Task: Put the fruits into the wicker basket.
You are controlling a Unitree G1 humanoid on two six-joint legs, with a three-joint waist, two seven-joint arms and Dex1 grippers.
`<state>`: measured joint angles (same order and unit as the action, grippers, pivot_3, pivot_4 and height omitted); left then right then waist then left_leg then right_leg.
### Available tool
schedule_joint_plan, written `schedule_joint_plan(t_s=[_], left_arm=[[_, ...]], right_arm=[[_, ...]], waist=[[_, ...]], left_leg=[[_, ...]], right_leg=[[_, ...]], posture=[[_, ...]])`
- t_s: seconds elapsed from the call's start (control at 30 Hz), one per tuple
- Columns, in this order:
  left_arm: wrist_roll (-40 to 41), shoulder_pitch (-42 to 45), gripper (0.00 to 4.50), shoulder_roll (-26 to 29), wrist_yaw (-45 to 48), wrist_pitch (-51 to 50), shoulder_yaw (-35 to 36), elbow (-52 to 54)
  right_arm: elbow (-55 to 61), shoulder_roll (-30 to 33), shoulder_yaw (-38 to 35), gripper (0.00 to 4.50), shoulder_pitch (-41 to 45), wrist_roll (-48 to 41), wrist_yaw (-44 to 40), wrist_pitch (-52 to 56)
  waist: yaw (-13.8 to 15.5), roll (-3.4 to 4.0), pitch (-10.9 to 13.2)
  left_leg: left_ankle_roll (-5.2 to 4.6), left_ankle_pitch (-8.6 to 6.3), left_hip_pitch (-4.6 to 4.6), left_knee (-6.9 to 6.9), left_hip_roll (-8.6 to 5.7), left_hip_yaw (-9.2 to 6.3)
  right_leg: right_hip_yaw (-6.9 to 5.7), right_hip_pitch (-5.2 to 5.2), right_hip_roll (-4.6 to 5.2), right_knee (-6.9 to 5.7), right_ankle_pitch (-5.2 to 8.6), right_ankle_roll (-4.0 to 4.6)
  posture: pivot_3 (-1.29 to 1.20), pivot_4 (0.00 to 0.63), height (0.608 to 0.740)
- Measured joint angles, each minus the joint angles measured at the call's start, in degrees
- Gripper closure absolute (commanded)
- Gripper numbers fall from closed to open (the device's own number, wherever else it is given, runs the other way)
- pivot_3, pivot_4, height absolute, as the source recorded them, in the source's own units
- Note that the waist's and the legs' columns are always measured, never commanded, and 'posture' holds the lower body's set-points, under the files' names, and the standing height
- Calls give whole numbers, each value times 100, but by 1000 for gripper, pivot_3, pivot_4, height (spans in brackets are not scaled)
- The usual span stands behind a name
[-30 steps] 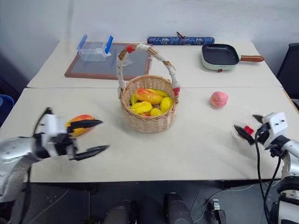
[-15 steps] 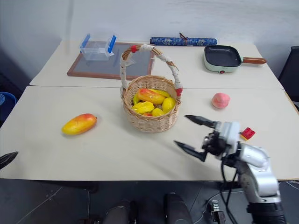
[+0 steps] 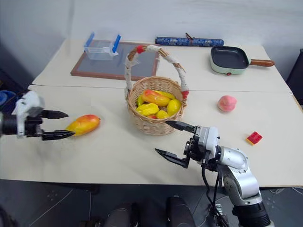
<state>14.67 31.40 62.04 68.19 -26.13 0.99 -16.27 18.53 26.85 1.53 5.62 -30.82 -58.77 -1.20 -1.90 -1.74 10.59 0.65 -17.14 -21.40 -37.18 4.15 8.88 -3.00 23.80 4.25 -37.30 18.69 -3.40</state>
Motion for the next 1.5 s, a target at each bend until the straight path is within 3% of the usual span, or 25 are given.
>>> schedule_joint_plan(t_s=[0.23, 0.37, 0.4, 0.63, 0.7, 0.8, 0.93, 1.07, 1.2, 1.43, 1.5], left_arm=[[-983, 841, 0, -803, -169, 495, -962, -1353], [-1093, 827, 1207, -820, 108, 1032, -1046, -1403], [-1079, 793, 1288, -829, 173, 1132, -1040, -1393], [117, 192, 1288, -848, 667, 1316, 114, -408], [817, 348, 1288, -1171, 619, 799, 451, 496], [1208, 795, 1288, -1737, 146, 240, 433, 1308], [1007, 1372, 1288, -2825, -894, -184, -143, 1676], [346, 1826, 1288, -3697, -1976, -317, -773, 1335], [-179, 1906, 33, -3872, -2303, -137, -1108, 833], [-142, 1928, 33, -3885, -2150, 137, -947, 650], [221, 1734, 33, -3648, -1731, 364, -571, 888]], right_arm=[[60, -5, -8, 23, -113, 83, 206, -11], [57, -54, -19, 0, -143, 176, 348, -19], [53, -73, -40, 0, -140, 180, 416, -19], [31, 11, -832, 0, -383, 167, 830, -25], [71, 20, -1173, 0, -655, 172, 1084, -11], [180, 20, -1357, 0, -758, 183, 1299, 0], [272, 38, -1441, 0, -904, 181, 1456, 72], [400, 39, -1483, 0, -963, 173, 1602, 130], [549, 25, -1517, 0, -1169, 177, 1739, 132], [718, 79, -1765, 0, -1685, 181, 1815, 115], [723, 284, -2261, 0, -2031, 75, 1696, 105]], waist=[[18, -4, 2], [26, -5, 1], [26, -6, 1], [41, -8, 2], [132, -7, 3], [175, -6, 3], [176, -6, 3], [141, -6, 3], [81, -3, 4], [57, -3, 5], [36, 1, 6]], left_leg=[[5, -3, -2, -20, 12, 28], [-1, -5, -2, -51, 35, 42], [-3, -5, -3, -61, 37, 45], [-11, -7, -5, -80, 43, 48], [-12, -9, -4, -86, 35, 24], [-15, -8, 4, -90, 24, 27], [-20, -4, 16, -90, -11, 23], [-19, -3, 17, -87, -10, 26], [-3, 0, 22, -80, 0, 10], [-3, -1, 16, -81, 2, 10], [-4, -2, 19, -76, 13, 14]], right_leg=[[2, 23, -24, -17, 5, -7], [6, 21, -16, -28, 5, -8], [7, 21, -16, -32, 5, -7], [29, 19, 4, -48, 5, -5], [18, 1, 9, -46, 5, -6], [26, -12, 6, -40, 4, -9], [30, -26, -18, -39, 1, -17], [43, -19, -30, -39, 0, -20], [62, -15, -63, -40, 0, -19], [72, -12, -65, -38, 0, -19], [78, -12, -64, -37, 2, -22]], posture=[[0, 150, 740], [0, 150, 740], [0, 150, 740], [0, 150, 740], [0, 150, 740], [0, 150, 740], [0, 150, 740], [0, 150, 740], [0, 150, 740], [0, 150, 740], [0, 150, 740]])
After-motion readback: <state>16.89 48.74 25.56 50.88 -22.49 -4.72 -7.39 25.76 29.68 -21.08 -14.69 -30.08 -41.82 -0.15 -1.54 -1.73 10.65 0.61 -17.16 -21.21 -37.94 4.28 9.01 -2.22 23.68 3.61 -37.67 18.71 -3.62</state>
